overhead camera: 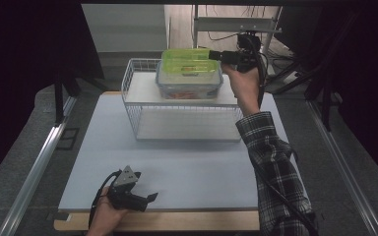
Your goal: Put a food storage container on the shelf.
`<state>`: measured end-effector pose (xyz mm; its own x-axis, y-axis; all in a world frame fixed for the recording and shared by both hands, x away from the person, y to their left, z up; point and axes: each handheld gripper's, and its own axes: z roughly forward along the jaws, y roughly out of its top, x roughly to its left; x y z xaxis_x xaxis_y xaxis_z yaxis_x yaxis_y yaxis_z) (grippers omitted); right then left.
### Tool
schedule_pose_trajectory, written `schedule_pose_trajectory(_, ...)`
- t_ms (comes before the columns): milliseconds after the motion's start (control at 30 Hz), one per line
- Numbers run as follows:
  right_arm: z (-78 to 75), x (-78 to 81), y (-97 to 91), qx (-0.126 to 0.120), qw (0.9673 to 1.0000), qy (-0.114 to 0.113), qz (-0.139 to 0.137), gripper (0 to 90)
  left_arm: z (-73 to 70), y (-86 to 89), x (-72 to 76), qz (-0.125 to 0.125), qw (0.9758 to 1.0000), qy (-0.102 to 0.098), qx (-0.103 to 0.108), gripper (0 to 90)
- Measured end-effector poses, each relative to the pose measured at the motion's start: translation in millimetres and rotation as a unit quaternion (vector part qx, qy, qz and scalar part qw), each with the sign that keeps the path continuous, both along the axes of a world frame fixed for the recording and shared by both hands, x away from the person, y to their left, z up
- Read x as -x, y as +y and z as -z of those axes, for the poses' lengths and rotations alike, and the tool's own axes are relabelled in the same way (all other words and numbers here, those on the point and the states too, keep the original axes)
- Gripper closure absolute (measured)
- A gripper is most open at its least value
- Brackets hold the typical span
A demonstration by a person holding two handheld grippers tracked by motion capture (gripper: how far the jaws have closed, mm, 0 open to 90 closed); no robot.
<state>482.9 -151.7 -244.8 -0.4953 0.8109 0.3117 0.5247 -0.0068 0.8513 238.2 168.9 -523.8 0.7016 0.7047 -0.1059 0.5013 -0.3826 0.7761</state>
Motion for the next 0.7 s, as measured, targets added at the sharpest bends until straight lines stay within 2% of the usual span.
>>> schedule_pose_trajectory(67,-1.6,6.9,-2.6,0.008,0.9998,-0.012,-0.015,34.1,0.2,-0.4,0.1,0.0,1.0,0.0,-0.002,4.8)
schedule_pose_trajectory(133,-1.6,8.3,-3.1,0.01,0.9996,-0.014,-0.02,32.5,0.3,-0.6,0.1,0.0,1.0,0.0,-0.002,4.8)
schedule_pose_trajectory(200,-0.2,13.9,-3.7,0.02,0.999,-0.02,-0.034,27.1,0.4,-0.8,0.0,0.0,1.0,0.0,-0.002,4.8)
schedule_pose_trajectory(300,2.6,20.6,-3.5,0.029,0.9981,-0.027,-0.048,23.6,0.6,-0.8,-0.1,-0.001,1.0,0.001,-0.003,4.8)
schedule_pose_trajectory(400,5.0,25.2,-4.0,0.027,0.9975,-0.031,-0.057,21.4,0.7,-0.7,-0.1,-0.001,1.0,0.001,-0.003,4.8)
schedule_pose_trajectory(467,8.6,32.9,-4.6,0.026,0.9962,-0.038,-0.074,17.7,0.7,-0.6,0.0,-0.001,1.0,0.001,-0.003,4.8)
schedule_pose_trajectory(700,15.1,46.5,-6.9,0.047,0.9933,-0.062,-0.086,13.5,0.8,-1.0,-0.1,-0.001,1.0,0.001,-0.005,4.8)
